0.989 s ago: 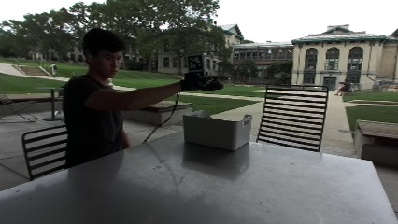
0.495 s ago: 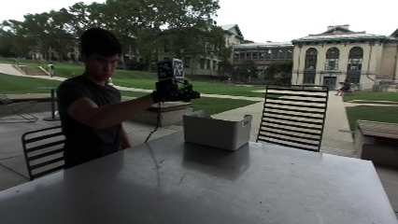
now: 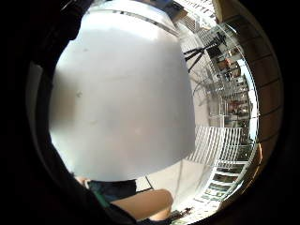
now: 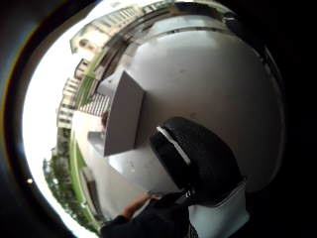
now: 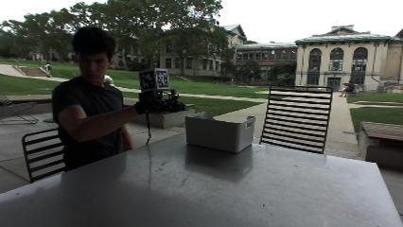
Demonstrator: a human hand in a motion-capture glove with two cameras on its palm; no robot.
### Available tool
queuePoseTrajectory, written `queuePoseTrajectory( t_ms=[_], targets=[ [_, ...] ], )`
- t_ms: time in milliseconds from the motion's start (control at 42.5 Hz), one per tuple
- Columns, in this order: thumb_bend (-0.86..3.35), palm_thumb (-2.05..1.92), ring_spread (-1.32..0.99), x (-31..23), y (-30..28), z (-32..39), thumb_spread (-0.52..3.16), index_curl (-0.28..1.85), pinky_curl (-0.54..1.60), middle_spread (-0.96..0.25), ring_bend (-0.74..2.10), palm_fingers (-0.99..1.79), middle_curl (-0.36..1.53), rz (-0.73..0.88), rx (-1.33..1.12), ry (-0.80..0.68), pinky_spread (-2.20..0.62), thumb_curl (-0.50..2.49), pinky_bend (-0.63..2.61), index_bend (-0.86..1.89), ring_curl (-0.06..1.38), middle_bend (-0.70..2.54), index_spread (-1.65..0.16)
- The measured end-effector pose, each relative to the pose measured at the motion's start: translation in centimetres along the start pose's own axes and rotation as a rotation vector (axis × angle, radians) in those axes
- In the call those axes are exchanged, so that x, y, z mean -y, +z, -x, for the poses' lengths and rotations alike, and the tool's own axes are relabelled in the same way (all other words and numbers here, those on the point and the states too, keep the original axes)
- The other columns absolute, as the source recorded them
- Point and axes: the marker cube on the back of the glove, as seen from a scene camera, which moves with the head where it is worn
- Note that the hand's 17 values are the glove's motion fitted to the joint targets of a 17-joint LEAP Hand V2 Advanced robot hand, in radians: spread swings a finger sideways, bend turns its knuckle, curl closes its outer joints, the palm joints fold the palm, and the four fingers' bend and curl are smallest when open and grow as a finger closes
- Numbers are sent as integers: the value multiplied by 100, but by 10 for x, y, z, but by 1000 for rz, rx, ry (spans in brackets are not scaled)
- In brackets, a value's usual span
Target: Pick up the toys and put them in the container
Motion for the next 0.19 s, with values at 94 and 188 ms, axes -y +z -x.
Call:
queuePoseTrajectory(
  t_ms=[94, 188],
  targets=[
    [-3, -4, -27, -2, 2, -5, 136, 38, 28, -9, 41, 0, 51, 6, 2, -10, -15, 24, 69, 24, 26, 25, -20],
    [-3, -5, -28, -4, 3, -6, 135, 39, 28, -9, 41, 0, 51, 6, 2, -13, -15, 23, 67, 22, 26, 25, -20]
  ],
)
